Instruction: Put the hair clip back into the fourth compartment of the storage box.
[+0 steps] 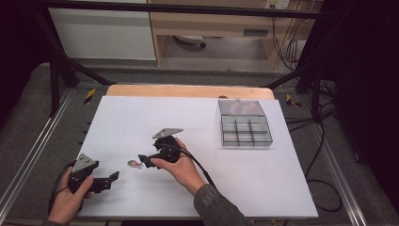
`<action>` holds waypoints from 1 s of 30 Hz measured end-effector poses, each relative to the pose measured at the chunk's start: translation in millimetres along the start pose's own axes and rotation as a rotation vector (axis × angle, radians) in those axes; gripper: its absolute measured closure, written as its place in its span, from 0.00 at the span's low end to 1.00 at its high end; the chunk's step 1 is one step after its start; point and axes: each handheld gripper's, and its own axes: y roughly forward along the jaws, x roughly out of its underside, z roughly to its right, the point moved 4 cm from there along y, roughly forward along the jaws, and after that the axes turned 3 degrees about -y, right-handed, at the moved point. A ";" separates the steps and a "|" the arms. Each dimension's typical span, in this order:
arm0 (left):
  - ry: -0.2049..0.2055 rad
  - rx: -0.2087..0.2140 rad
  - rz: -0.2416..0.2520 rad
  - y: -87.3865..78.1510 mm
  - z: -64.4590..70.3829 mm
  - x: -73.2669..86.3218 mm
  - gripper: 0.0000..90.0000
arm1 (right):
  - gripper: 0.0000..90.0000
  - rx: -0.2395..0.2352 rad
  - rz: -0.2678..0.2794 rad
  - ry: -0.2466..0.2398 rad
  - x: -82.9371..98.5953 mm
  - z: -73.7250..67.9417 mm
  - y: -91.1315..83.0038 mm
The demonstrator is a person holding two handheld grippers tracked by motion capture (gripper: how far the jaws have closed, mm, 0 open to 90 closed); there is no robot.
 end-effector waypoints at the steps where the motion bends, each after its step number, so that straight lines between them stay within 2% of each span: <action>1: -0.001 -0.002 0.000 -0.2 -0.5 0.2 0.08 | 0.17 -0.003 0.000 0.005 -0.2 -0.1 2.4; 9: -0.014 -0.010 0.006 -4.7 -1.8 2.2 0.08 | 0.35 -0.040 -0.031 -0.007 3.4 -9.1 24.7; 13: -0.007 -0.002 0.004 -2.9 -0.2 1.4 0.08 | 0.43 -0.036 -0.055 -0.029 5.4 -14.4 33.1; 18: -0.014 -0.012 0.035 -6.4 -2.6 -1.6 0.08 | 0.54 -0.050 -0.065 -0.020 8.3 -16.7 42.5; 26: -0.012 -0.005 0.035 -3.2 -0.6 -3.7 0.08 | 0.64 -0.060 -0.094 -0.053 12.3 -23.1 51.4; 30: -0.020 -0.007 0.047 -1.9 -2.4 -6.4 0.08 | 0.68 -0.046 -0.108 -0.077 14.0 -24.3 55.1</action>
